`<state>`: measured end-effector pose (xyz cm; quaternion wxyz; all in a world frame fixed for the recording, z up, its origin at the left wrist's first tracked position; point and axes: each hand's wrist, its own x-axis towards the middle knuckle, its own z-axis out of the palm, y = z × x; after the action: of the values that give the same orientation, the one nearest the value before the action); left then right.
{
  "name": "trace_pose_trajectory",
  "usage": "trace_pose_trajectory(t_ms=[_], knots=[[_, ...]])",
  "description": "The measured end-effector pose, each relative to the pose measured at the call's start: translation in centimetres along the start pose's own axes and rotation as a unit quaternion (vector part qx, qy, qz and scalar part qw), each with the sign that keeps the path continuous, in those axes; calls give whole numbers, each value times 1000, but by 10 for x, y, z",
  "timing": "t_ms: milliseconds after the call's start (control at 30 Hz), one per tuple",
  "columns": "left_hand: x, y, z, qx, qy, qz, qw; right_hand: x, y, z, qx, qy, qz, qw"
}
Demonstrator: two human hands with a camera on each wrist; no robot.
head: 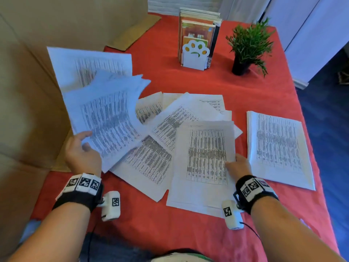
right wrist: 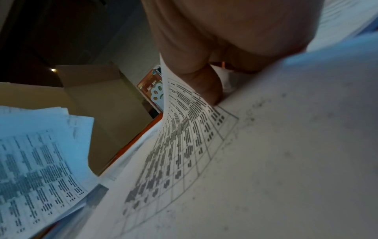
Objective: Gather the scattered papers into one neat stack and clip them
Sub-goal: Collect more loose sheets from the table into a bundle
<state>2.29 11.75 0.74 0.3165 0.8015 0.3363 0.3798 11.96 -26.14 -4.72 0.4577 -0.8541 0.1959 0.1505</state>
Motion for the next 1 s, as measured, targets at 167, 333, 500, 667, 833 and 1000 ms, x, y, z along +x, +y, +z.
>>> trace_pose_trajectory(t_ms=[167,333,500,667,833,1000], knots=[[20,37,-9,-63,14,42,997,-5,-11,0,36,-32,-15,999],[-14,47,11,-103,-237,-91,962,-11,-13,2,19,-54,-51,997],[-84,23,32,7,-419,-151,895,0,17,18,56,-68,4,996],[-115,26,48,76,-488,-143,858,-13,13,12,88,-42,23,995],[-101,48,57,65,-499,-192,843,-13,13,-4,-7,20,-20,1000],[-119,74,61,-44,-539,-255,802,-15,23,11,-62,-18,-29,998]])
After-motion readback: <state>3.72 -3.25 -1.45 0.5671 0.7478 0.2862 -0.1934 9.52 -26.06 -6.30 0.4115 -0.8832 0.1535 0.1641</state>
